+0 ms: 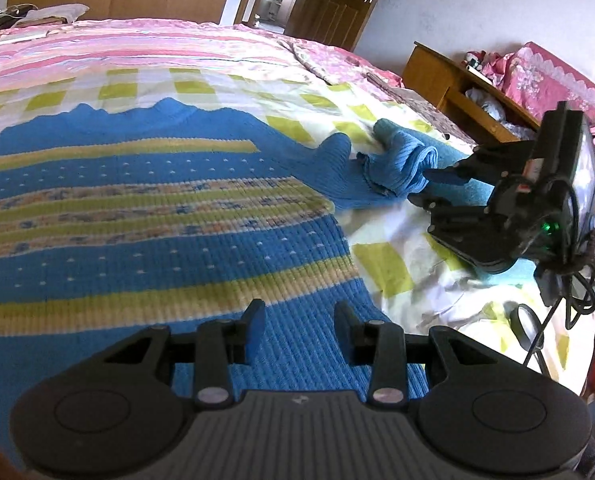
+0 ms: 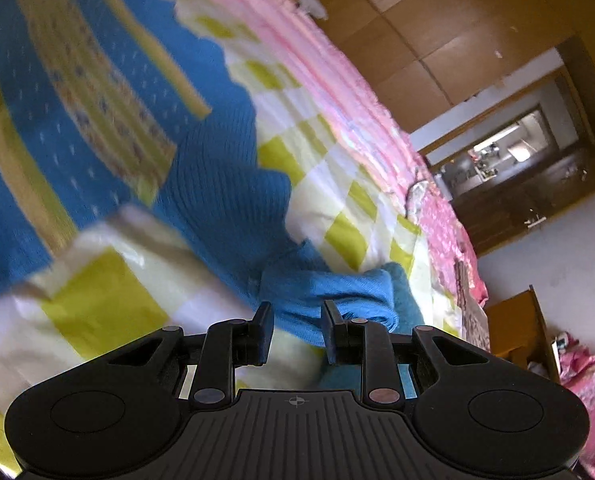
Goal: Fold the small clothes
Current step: 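Move the right tool to the sleeve beside the towel and grasp its cuff, then carry the sleeve across the sweater body with the right tool and release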
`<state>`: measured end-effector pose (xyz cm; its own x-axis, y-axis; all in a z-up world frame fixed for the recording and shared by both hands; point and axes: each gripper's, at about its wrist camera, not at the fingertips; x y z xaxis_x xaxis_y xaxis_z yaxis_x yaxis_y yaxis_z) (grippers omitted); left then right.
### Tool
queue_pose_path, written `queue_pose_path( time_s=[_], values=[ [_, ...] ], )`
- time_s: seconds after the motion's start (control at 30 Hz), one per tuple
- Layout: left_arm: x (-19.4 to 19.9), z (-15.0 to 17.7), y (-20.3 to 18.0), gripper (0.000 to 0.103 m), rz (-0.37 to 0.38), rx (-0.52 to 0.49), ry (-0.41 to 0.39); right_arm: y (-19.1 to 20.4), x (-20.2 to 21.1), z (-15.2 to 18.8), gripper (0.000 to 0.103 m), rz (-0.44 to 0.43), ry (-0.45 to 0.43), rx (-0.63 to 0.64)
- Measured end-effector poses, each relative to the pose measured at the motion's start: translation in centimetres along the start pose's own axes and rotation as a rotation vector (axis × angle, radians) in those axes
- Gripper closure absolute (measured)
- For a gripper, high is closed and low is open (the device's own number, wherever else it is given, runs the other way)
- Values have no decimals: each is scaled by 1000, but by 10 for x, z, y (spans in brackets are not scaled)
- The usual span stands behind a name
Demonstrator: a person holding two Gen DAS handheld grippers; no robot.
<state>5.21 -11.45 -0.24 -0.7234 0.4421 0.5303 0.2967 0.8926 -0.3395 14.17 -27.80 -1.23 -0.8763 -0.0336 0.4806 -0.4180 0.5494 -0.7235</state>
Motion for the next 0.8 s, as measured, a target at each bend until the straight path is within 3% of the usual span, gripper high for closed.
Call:
queue_pose_path(
  time_s=[0.13, 0.47, 0.8],
  values=[
    [-5, 3, -1, 60, -2, -5, 14, 8, -12, 8, 77, -4, 3, 90],
    [-5, 9, -1, 60, 8, -10, 34, 12, -24, -1, 77, -31, -24, 143],
    [-1, 10, 3, 60, 17, 2, 30, 0, -29, -9, 103, -53, -10, 74]
  ],
)
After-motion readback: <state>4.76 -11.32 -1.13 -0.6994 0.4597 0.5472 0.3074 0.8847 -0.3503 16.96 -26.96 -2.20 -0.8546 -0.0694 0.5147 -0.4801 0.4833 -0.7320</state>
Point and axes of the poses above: each gripper's, at about its wrist camera, not at the fingertips, and x roughly against the way its jaws point, y to its left, z to its underside, and after that the axes turned 12 degrees about -y, right-handed
